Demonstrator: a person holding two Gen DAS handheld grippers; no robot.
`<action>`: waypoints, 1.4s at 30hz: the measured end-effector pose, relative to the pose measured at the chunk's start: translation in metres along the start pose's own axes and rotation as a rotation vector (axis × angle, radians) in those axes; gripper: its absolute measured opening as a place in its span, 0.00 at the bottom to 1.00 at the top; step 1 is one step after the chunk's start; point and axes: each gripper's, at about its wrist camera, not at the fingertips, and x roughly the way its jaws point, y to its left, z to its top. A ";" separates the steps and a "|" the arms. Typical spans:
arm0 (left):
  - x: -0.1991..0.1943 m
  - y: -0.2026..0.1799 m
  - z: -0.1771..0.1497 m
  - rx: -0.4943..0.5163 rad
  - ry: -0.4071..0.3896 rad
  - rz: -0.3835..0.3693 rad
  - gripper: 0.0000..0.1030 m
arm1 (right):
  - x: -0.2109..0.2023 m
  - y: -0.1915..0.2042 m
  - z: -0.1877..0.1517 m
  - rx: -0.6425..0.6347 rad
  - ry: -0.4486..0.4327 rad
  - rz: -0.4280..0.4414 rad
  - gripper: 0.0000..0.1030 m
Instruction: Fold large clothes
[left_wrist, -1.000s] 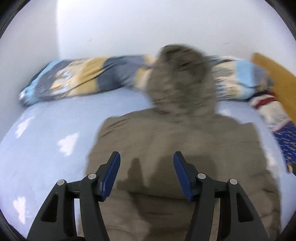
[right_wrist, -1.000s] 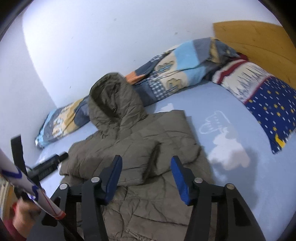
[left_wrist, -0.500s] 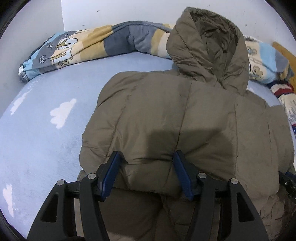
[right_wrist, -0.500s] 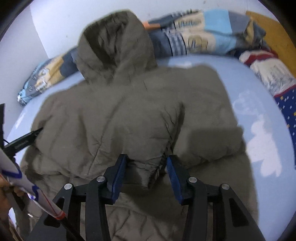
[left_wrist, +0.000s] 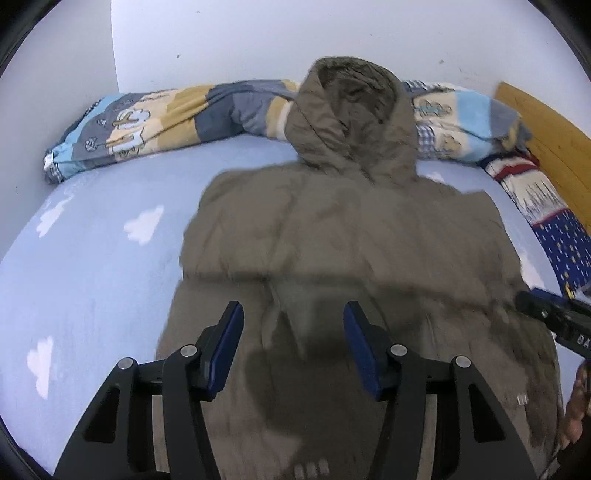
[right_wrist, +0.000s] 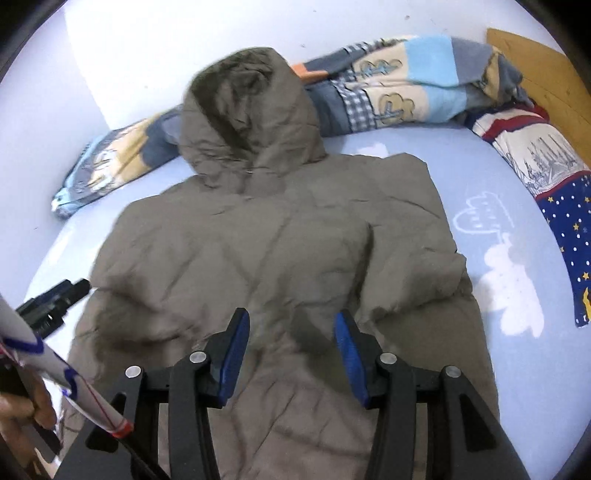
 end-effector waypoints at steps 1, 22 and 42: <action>-0.005 -0.002 -0.008 0.005 0.009 0.002 0.54 | -0.004 0.005 -0.005 -0.013 0.003 0.006 0.51; -0.095 -0.046 -0.151 0.077 -0.086 0.086 0.54 | -0.081 0.038 -0.166 -0.084 0.087 0.043 0.51; -0.098 -0.031 -0.176 0.017 -0.017 0.129 0.54 | -0.046 0.050 -0.206 -0.153 0.167 -0.047 0.56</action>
